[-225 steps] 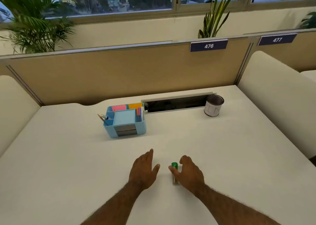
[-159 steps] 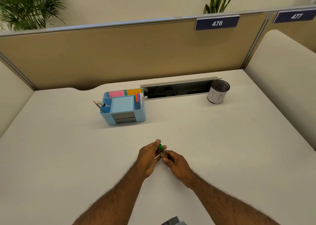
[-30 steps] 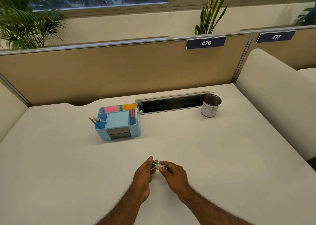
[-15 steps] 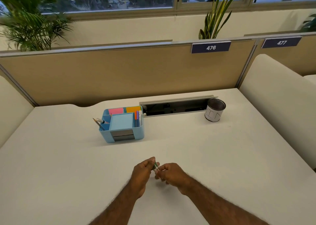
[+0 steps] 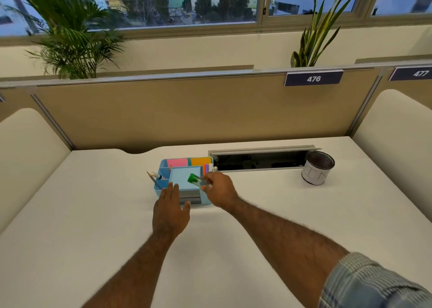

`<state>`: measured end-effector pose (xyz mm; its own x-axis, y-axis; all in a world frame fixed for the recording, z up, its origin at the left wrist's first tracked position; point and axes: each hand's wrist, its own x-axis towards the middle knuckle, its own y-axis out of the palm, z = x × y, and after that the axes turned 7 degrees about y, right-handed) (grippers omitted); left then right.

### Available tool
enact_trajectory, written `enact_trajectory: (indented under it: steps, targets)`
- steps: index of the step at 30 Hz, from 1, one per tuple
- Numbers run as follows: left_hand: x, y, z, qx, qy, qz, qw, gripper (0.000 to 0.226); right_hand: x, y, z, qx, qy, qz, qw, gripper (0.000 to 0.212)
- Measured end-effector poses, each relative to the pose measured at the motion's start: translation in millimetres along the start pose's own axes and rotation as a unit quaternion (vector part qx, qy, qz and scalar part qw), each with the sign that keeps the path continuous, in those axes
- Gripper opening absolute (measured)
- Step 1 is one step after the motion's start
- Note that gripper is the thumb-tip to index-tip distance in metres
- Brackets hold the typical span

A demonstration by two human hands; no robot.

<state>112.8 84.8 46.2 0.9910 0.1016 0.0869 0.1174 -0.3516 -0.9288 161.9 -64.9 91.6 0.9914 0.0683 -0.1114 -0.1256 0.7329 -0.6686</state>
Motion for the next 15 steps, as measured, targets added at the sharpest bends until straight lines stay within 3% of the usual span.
enact_trajectory:
  steps: [6, 15]
  targets:
    - [9.8, 9.9, 25.5, 0.098, 0.046, 0.092, 0.99, 0.079, 33.3, 5.7, 26.9, -0.029, -0.037, -0.034, 0.998, 0.027]
    - [8.4, 20.3, 31.8, 0.08, 0.019, 0.066, 0.994, 0.082, 62.0, 26.5, 31.5, -0.066, -0.042, -0.003, 0.997, 0.021]
